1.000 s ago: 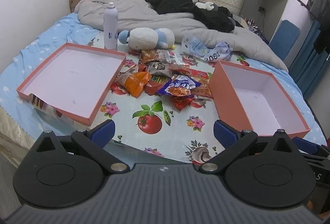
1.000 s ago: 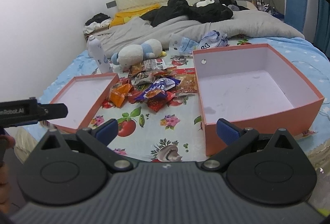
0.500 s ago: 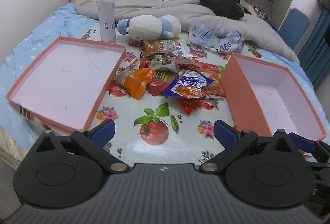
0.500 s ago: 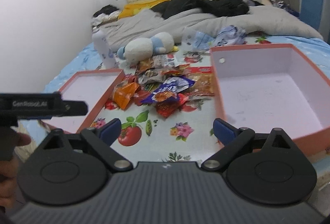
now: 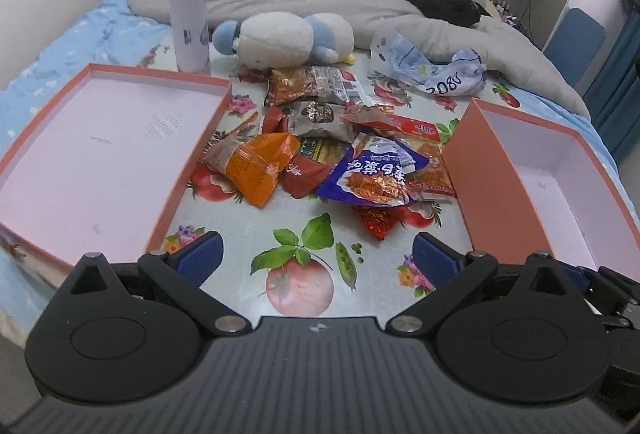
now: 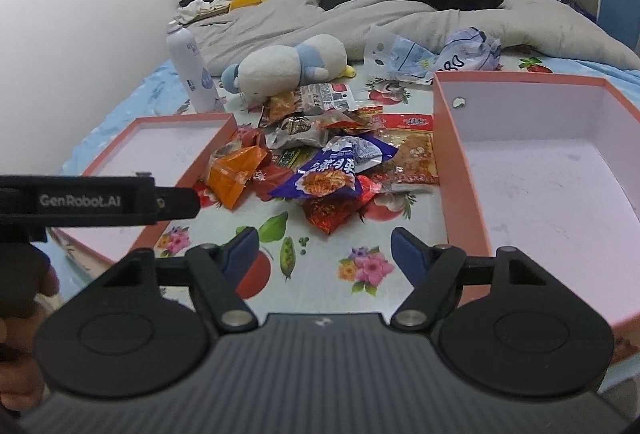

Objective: Organize snacks
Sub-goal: 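Move both tools down toward the snack pile between the boxes, then grasp the orange chip bag with the left tool while the right tool grasps the blue-and-white bag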

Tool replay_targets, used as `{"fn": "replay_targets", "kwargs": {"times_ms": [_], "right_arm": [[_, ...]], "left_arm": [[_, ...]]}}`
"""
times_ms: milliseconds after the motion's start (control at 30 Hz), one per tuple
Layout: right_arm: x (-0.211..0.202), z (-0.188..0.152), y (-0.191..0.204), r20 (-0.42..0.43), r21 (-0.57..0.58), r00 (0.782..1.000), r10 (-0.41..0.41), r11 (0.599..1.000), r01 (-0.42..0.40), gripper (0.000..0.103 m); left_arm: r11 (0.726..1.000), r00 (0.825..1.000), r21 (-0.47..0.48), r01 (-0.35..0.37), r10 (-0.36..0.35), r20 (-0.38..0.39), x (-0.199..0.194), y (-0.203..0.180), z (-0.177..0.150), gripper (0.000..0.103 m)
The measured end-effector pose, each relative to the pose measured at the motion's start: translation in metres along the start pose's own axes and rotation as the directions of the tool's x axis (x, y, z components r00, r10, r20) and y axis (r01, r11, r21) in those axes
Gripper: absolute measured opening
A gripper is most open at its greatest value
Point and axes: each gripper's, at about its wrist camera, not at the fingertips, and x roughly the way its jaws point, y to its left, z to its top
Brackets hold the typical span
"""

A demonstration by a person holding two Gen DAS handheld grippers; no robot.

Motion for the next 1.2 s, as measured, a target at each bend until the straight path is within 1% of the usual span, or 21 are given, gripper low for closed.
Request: {"fn": "replay_targets", "kwargs": {"times_ms": [167,233,300,367,467,533,600,667,700,833,933,1000,1033,1100,1167,1200], "right_arm": [[0.036,0.011,-0.001,-0.013,0.004,0.999,-0.031,1.0,0.031,0.075],[0.052,0.018,-0.004,-0.014,0.004,0.999,-0.029,1.0,0.029,0.075],[0.067,0.026,-0.008,-0.014,0.015,1.0,-0.02,1.0,0.02,0.075],[0.085,0.035,-0.011,-0.025,0.03,1.0,0.005,1.0,-0.005,0.075],[0.118,0.049,-0.017,-0.066,0.041,0.998,0.005,0.999,-0.003,0.075],[0.139,0.055,-0.021,-0.091,0.058,0.996,0.022,0.998,-0.017,0.075],[0.159,0.058,-0.026,-0.118,0.09,0.992,0.048,0.995,-0.037,0.075],[0.176,0.06,-0.028,-0.138,0.1,0.99,0.034,0.995,-0.021,0.075],[0.182,0.061,-0.028,-0.144,0.101,0.989,0.034,0.995,-0.019,0.075],[0.199,0.062,-0.024,-0.163,0.086,0.986,0.028,0.996,-0.014,0.075],[0.206,0.063,-0.021,-0.184,0.076,0.982,0.036,0.997,-0.022,0.074],[0.211,0.063,-0.02,-0.203,0.075,0.978,0.038,0.997,-0.023,0.052],[0.213,0.063,-0.022,-0.217,0.081,0.975,0.04,0.996,-0.023,0.051],[0.214,0.064,-0.024,-0.228,0.102,0.972,0.058,0.994,-0.035,0.044],[0.21,0.067,-0.023,-0.223,0.072,0.974,0.049,0.997,-0.034,0.034],[0.208,0.068,-0.022,-0.218,0.056,0.975,0.045,0.998,-0.034,0.03]], "left_arm": [[0.999,1.0,-0.032,0.016,-0.017,-0.022,0.037,0.018,0.01,0.102],[1.0,1.0,-0.026,0.014,-0.015,-0.024,0.054,0.026,0.016,0.102],[1.0,0.999,-0.003,-0.001,0.0,-0.034,0.072,0.032,0.025,0.102],[0.998,0.999,0.061,-0.028,0.031,-0.044,0.09,0.035,0.032,0.102],[0.975,0.995,0.207,-0.082,0.093,-0.044,0.117,0.035,0.042,0.102],[0.959,0.993,0.267,-0.098,0.113,-0.04,0.132,0.038,0.048,0.102],[0.944,0.991,0.31,-0.115,0.132,-0.035,0.148,0.042,0.053,0.102],[0.932,0.989,0.337,-0.129,0.146,-0.026,0.161,0.045,0.059,0.102],[0.926,0.99,0.358,-0.123,0.142,-0.027,0.167,0.046,0.061,0.102],[0.879,0.99,0.466,-0.101,0.133,-0.036,0.187,0.043,0.066,0.101],[0.85,0.986,0.513,-0.117,0.162,-0.043,0.203,0.041,0.065,0.098],[0.842,0.986,0.528,-0.11,0.16,-0.05,0.211,0.042,0.065,0.095],[0.844,0.986,0.527,-0.1,0.155,-0.061,0.214,0.042,0.066,0.093],[0.854,0.982,0.515,-0.076,0.153,-0.108,0.221,0.044,0.065,0.086],[0.856,0.981,0.512,-0.077,0.157,-0.116,0.221,0.044,0.065,0.085],[0.856,0.98,0.511,-0.083,0.163,-0.115,0.221,0.043,0.064,0.081]]}}
